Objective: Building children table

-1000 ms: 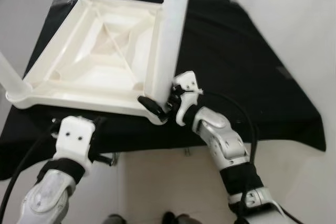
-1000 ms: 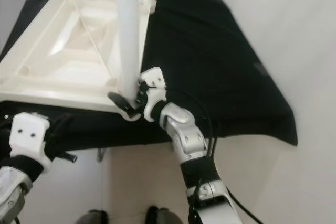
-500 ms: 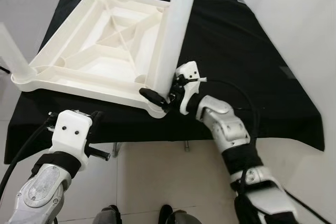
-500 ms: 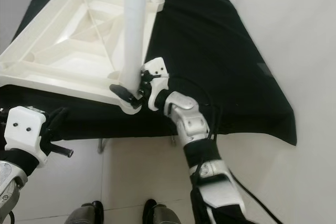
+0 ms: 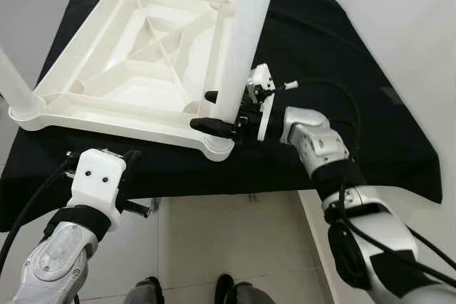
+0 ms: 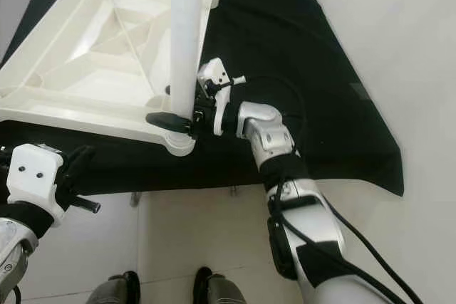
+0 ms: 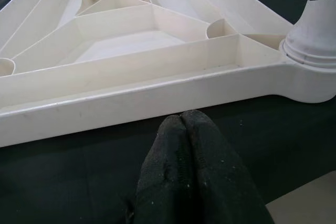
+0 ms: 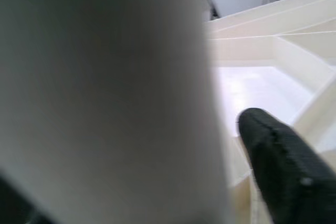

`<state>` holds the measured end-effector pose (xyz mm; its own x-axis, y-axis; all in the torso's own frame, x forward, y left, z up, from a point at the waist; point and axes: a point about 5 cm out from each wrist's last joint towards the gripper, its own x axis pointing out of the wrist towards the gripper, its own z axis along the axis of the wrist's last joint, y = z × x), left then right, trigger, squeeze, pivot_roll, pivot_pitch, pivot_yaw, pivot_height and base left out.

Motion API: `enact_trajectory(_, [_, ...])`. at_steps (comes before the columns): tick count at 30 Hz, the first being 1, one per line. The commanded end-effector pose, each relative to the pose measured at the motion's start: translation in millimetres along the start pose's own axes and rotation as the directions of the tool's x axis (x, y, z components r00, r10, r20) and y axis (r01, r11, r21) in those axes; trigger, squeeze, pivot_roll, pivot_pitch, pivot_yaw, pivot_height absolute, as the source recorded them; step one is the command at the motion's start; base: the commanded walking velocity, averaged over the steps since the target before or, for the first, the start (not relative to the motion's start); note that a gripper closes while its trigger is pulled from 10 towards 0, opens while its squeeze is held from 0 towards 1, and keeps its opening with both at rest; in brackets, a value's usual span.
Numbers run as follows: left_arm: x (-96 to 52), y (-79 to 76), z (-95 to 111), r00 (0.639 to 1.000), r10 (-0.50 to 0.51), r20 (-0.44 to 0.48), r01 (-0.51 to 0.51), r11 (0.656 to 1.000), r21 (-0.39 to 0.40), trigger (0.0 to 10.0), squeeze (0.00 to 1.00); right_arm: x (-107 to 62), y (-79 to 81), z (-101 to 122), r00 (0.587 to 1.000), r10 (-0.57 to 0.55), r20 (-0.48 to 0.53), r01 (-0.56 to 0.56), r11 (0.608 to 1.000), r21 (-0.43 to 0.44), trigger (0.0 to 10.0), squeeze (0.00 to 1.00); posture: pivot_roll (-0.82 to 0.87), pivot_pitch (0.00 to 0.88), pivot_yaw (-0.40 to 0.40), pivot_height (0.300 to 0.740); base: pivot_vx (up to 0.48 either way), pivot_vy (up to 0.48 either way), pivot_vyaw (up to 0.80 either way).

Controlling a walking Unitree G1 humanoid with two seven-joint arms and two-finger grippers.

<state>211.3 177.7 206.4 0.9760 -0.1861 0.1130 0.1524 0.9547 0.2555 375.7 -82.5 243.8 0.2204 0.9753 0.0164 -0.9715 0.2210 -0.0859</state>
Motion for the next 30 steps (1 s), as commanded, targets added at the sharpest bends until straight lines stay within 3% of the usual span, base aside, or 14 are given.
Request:
enact_trajectory(1, [-3.4, -4.0, -0.6, 1.0, -0.009, -0.007, 0.009, 1.0, -0.008, 10.0, 0.0, -5.6, -2.7, -2.1, 1.0, 0.011, -0.007, -0.011, 1.0, 0.014, 0.0, 0.0, 0.2, 0.265, -0.177, 0.74, 0.0, 0.0, 0.0])
enact_trajectory(8, [-3.5, -5.6, -0.9, 1.0, -0.01, -0.007, 0.01, 1.0, -0.014, 10.0, 0.0, -12.4, -7.8, -2.2, 1.0, -0.017, -0.019, 0.017, 1.0, 0.018, 0.0, 0.0, 0.17, 0.269, -0.186, 0.74, 0.0, 0.0, 0.0])
enact_trajectory(12, [-3.7, -6.1, -1.1, 1.0, -0.01, -0.007, 0.01, 1.0, -0.017, 10.0, 0.0, -18.8, -14.3, -4.8, 0.989, -0.145, -0.023, 0.146, 0.989, 0.008, 0.0, 0.0, 0.16, 0.269, -0.188, 0.74, 0.0, 0.0, 0.0])
enact_trajectory(13, [-4.5, -5.0, -1.5, 1.0, -0.008, -0.009, 0.008, 1.0, -0.017, 10.0, 0.0, -25.3, -16.4, -15.4, 0.953, -0.302, -0.035, 0.303, 0.953, 0.017, 0.0, 0.0, 0.15, 0.276, -0.192, 0.74, 0.0, 0.0, 0.0])
enact_trajectory(15, [-4.8, -4.5, -1.7, 1.0, -0.008, -0.01, 0.007, 1.0, -0.017, 10.0, 0.0, -27.2, -15.7, -19.8, 0.934, -0.355, -0.037, 0.356, 0.934, 0.024, 0.0, 0.0, 0.15, 0.276, -0.192, 0.74, 0.0, 0.0, 0.0])
enact_trajectory(16, [-5.8, -3.0, -2.5, 1.0, -0.009, -0.014, 0.009, 1.0, -0.015, 10.0, 0.0, -32.3, -9.9, -44.4, 0.747, -0.656, -0.104, 0.659, 0.752, -0.01, 0.0, 0.0, 0.14, 0.28, -0.19, 0.74, 0.0, 0.0, 0.0])
enact_trajectory(17, [-5.8, -3.0, -2.5, 1.0, -0.009, -0.014, 0.009, 1.0, -0.015, 10.0, 0.0, -32.3, -9.9, -44.4, 0.747, -0.656, -0.104, 0.659, 0.752, -0.01, 0.0, 0.0, 0.14, 0.28, -0.19, 0.74, 0.0, 0.0, 0.0])
enact_trajectory(18, [-6.2, -2.3, -2.9, 1.0, -0.012, -0.016, 0.012, 1.0, -0.016, 10.0, 0.0, -43.4, -2.6, -57.5, 0.564, -0.811, -0.158, 0.803, 0.583, -0.122, 0.0, 0.0, 0.13, 0.284, -0.176, 0.74, 0.0, 0.0, 0.0])
enact_trajectory(19, [-6.2, -2.3, -2.9, 1.0, -0.012, -0.016, 0.012, 1.0, -0.016, 10.0, 0.0, -43.4, -2.6, -57.5, 0.564, -0.811, -0.158, 0.803, 0.583, -0.122, 0.0, 0.0, 0.13, 0.284, -0.176, 0.74, 0.0, 0.0, 0.0])
enact_trajectory(20, [-6.2, -2.7, -3.2, 1.0, -0.019, -0.019, 0.018, 1.0, -0.013, 10.0, 0.0, -44.0, 16.4, -65.6, 0.52, -0.84, -0.156, 0.82, 0.542, -0.182, 0.0, 0.0, 0.15, 0.287, -0.168, 0.74, 0.0, 0.0, 0.0])
enact_trajectory(24, [-5.7, -3.3, -3.8, 0.999, -0.029, -0.021, 0.028, 0.999, -0.016, 10.0, 0.0, -38.2, 35.5, -73.0, 0.539, -0.828, -0.153, 0.803, 0.56, -0.206, 0.0, 0.0, 0.13, 0.274, -0.154, 0.74, 0.0, 0.0, 0.0])
enact_trajectory(25, [-4.9, -4.4, -4.0, 0.999, -0.034, -0.022, 0.034, 0.999, -0.016, 10.0, 0.0, -32.7, 32.7, -72.6, 0.577, -0.804, -0.142, 0.778, 0.594, -0.205, 0.0, 0.0, 0.14, 0.274, -0.158, 0.74, 0.0, 0.0, 0.0])
enact_trajectory(26, [-4.8, -5.1, -4.2, 0.999, -0.038, -0.021, 0.037, 0.999, -0.016, 10.0, 0.0, -27.9, 24.1, -70.1, 0.585, -0.8, -0.131, 0.775, 0.599, -0.199, 0.0, 0.0, 0.15, 0.273, -0.162, 0.74, 0.0, 0.0, 0.0])
enact_trajectory(30, [-5.9, -0.5, -4.2, 0.999, -0.022, -0.023, 0.022, 1.0, -0.008, 10.0, 0.0, -14.0, 2.2, -53.7, 0.587, -0.807, -0.065, 0.787, 0.587, -0.191, 0.0, 0.0, 0.16, 0.269, -0.147, 0.74, 0.0, 0.0, 0.0])
